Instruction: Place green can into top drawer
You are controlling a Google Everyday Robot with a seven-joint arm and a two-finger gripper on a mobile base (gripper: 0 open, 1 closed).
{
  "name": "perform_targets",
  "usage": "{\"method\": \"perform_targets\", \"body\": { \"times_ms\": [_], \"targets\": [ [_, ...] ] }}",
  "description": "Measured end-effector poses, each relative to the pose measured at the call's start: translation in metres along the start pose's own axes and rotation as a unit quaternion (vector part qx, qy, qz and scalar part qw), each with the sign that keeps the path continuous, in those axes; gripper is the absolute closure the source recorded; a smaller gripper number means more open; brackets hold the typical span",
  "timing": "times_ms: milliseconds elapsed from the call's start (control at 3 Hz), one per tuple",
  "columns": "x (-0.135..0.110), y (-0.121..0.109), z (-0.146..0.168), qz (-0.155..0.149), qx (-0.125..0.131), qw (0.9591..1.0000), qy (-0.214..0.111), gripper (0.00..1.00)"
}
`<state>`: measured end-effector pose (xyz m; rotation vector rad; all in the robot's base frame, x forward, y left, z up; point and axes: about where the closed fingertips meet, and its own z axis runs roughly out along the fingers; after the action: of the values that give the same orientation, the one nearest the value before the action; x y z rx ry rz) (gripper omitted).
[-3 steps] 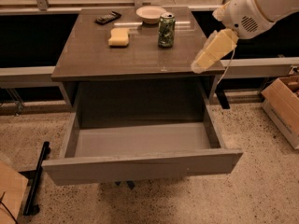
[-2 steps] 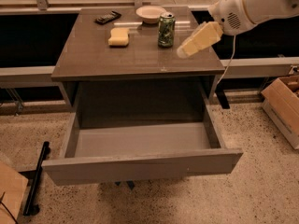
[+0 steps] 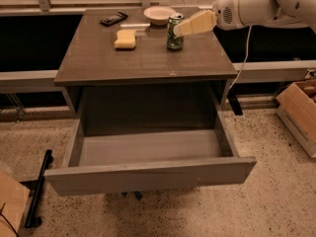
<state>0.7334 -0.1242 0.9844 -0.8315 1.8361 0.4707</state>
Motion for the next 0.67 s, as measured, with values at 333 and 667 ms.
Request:
{"method": "perform_targets", "body": {
  "times_ms": [333, 667],
  "targets": [
    [-0.0115, -0.0281, 0.0327, 0.019, 0.006, 0.9995, -0.023, 0.0],
    [-0.0115, -0.028, 0.0327, 0.019, 0.006, 0.9995, -0.023, 0.0]
  ]
}}
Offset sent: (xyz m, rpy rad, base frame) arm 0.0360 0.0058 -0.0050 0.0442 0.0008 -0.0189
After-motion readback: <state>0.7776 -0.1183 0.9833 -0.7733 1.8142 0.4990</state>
